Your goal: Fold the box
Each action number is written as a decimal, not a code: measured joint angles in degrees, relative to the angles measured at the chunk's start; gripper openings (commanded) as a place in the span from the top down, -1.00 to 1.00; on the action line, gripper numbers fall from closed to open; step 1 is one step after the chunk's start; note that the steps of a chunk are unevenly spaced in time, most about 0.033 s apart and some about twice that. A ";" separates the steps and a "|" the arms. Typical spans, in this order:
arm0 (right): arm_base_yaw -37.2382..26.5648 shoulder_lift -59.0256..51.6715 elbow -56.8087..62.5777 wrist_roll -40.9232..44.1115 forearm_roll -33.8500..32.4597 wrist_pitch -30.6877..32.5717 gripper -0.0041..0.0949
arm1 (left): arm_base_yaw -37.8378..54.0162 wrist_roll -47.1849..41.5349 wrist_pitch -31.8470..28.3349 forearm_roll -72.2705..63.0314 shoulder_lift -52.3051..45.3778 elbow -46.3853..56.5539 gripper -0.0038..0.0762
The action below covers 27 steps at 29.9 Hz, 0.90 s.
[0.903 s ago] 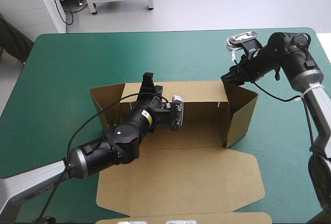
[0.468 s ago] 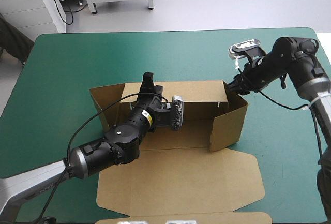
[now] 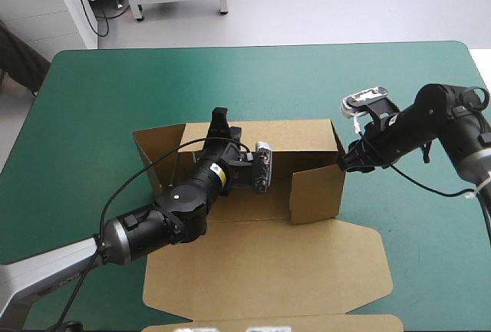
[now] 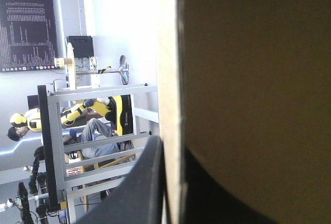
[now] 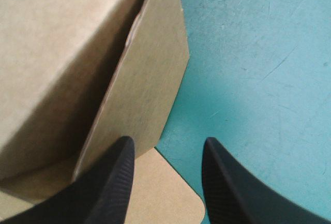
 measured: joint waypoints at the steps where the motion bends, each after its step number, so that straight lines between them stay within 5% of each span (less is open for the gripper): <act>1: 0.00 -0.70 0.60 -0.34 0.26 0.00 0.12 | 0.00 0.00 0.00 0.05 0.00 0.00 0.92; 18: 0.00 -7.37 8.87 -5.75 8.36 -0.58 0.09 | 0.00 0.37 -0.18 0.49 0.00 0.00 0.92; 27: 0.00 -8.36 12.31 -4.63 10.77 -7.68 0.09 | 0.00 0.44 -0.24 0.56 0.00 0.00 0.92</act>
